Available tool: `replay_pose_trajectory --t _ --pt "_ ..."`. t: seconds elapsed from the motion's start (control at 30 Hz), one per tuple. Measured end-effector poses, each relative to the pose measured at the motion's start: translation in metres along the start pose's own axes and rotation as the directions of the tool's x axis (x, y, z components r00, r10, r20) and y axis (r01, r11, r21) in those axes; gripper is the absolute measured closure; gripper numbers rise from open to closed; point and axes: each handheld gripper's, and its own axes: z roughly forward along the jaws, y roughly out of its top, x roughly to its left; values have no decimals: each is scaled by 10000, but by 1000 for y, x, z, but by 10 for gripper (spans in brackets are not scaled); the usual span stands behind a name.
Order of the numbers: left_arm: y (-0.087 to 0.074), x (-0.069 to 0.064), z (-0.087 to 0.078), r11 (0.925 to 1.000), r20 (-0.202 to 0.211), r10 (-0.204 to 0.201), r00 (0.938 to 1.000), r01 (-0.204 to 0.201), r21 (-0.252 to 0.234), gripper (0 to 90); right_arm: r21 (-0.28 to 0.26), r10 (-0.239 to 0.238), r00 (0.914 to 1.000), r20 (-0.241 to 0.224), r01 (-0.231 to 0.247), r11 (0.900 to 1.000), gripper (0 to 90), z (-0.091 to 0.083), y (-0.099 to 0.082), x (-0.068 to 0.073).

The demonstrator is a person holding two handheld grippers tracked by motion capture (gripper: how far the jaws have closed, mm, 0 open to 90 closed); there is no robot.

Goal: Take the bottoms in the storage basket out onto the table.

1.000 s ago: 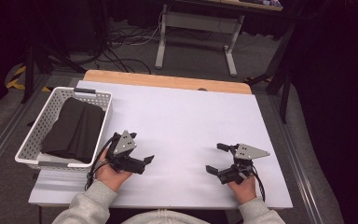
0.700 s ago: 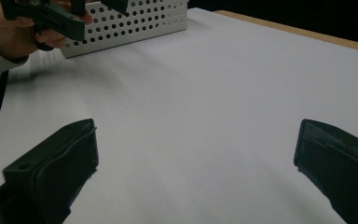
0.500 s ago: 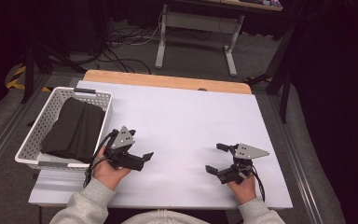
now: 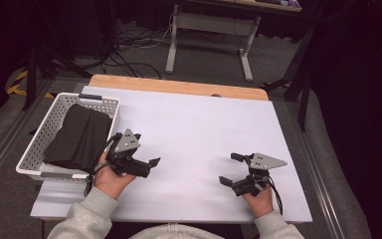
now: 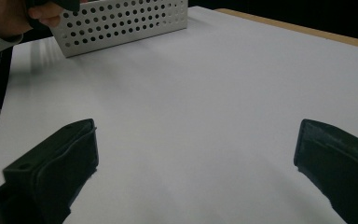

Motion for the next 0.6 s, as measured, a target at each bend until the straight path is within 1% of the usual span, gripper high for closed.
replay_pose_trajectory --t 0.1,0.2,0.27,0.3,0.43,0.6 --pt "4 1 -3 10000 24 24 10000 -25 67 21 4 0 10000 -4 0 10000 6 0 0 0" --pt "8 -1 -6 9996 -43 243 9997 -243 111 22 5 4 10000 -14 -4 10000 6 0 0 0" --pt "10 -2 -8 9996 -9 272 9996 -272 121 22 5 8 10000 -19 -8 10000 7 0 0 0" --pt "12 -2 -11 9991 -51 390 9992 -389 169 22 5 6 10000 -16 -6 10000 7 0 0 0" --pt "15 0 -14 9990 -98 425 9990 -423 159 22 8 10 10000 -22 -10 10000 7 0 0 0" --pt "18 5 -19 9988 -141 444 9989 -442 189 22 12 9 10000 -26 -9 10000 7 0 0 0"
